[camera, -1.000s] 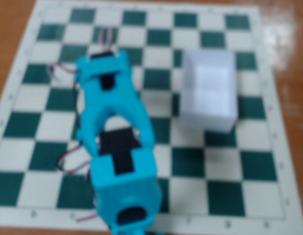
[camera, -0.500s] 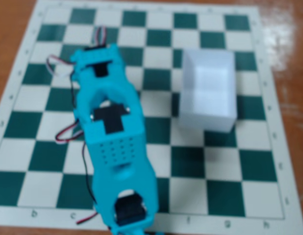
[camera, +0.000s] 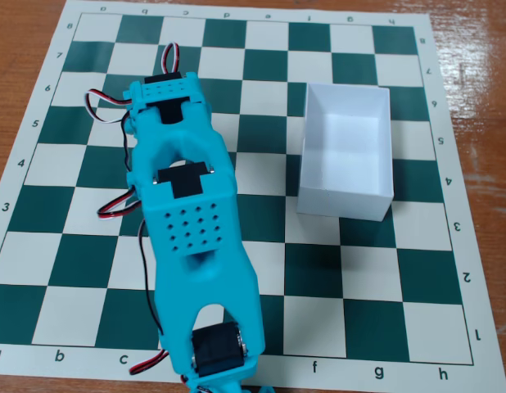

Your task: Grab the toy horse and put it in the box.

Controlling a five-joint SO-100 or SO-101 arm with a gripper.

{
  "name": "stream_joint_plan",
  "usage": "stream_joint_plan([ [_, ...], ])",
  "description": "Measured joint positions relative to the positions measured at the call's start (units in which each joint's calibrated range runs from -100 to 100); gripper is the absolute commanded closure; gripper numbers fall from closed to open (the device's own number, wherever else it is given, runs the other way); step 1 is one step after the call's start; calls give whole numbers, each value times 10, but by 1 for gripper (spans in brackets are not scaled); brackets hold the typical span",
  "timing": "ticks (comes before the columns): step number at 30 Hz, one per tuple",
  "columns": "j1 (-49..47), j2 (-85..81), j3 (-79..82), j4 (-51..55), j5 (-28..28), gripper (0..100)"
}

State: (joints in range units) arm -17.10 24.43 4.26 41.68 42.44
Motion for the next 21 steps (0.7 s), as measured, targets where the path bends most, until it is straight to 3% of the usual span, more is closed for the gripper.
stream_joint_plan([
  [3,0,7,-4,0,0,100],
  [14,19,8,0,-4,2,100],
  [21,49,-108,78,-4,31,100],
])
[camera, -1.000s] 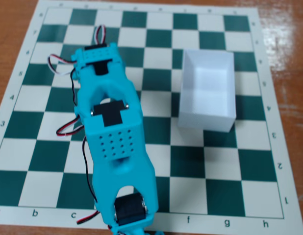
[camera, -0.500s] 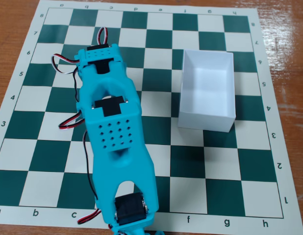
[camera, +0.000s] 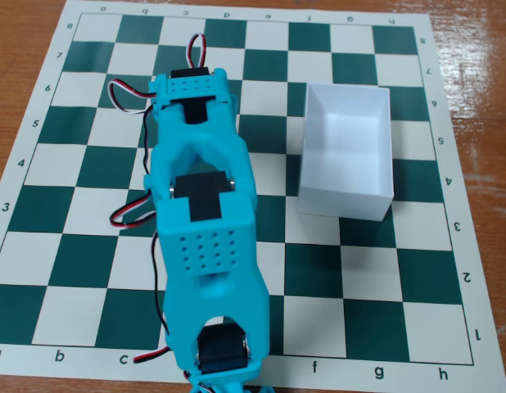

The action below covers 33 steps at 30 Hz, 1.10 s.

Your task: Grab the toy horse and put it in the box.

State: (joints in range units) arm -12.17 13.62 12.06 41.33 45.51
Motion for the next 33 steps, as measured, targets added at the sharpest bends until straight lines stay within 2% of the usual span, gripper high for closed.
stream_joint_plan([
  [7,42,-213,144,0,32,100],
  [14,134,-355,248,-32,57,100],
  [23,245,-305,295,-208,66,100],
  [33,263,-155,295,-389,67,100],
])
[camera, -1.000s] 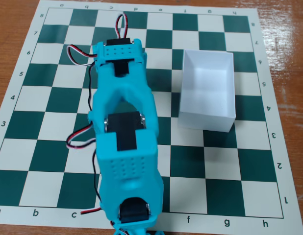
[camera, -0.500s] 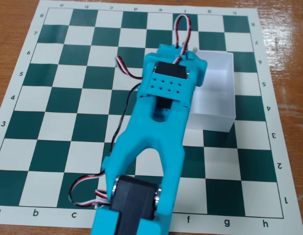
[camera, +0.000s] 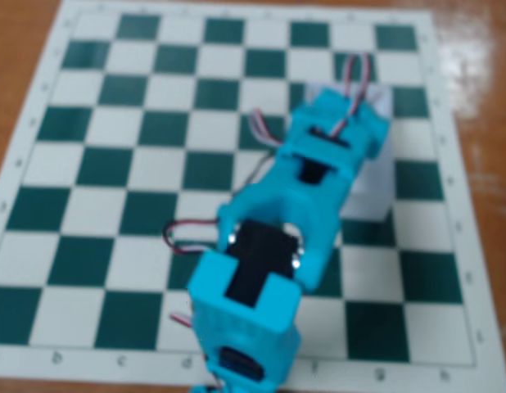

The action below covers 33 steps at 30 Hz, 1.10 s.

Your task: Grab the toy horse and put it in the box.

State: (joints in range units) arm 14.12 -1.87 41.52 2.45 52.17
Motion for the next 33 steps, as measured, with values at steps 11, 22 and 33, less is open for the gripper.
stream_joint_plan([
  [11,-11,54,-5,-38,3,76],
  [22,-19,0,28,-35,1,69],
  [33,-72,-348,260,116,1,69],
])
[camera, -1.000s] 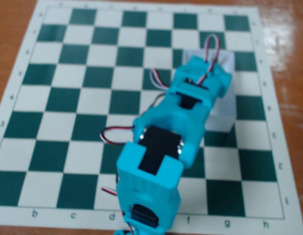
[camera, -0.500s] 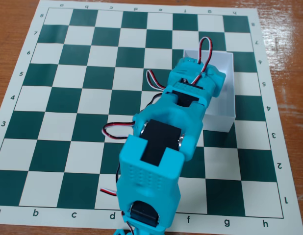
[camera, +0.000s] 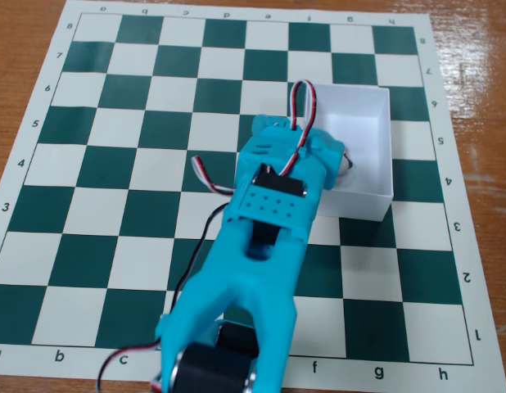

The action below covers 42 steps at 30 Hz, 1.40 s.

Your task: Grab the toy horse and put it in the box.

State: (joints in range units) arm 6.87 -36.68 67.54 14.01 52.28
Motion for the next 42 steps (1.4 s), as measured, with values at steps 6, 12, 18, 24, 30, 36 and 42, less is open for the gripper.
stream_joint_plan([
  [6,-42,-243,149,118,0,69],
  [12,-72,-405,228,264,0,69],
  [18,-89,-485,287,361,0,69],
  [24,-94,-554,321,460,0,69],
  [30,-110,-601,321,574,-2,69],
  [36,-111,-624,321,621,-5,69],
  [42,-111,-625,321,624,-5,69],
])
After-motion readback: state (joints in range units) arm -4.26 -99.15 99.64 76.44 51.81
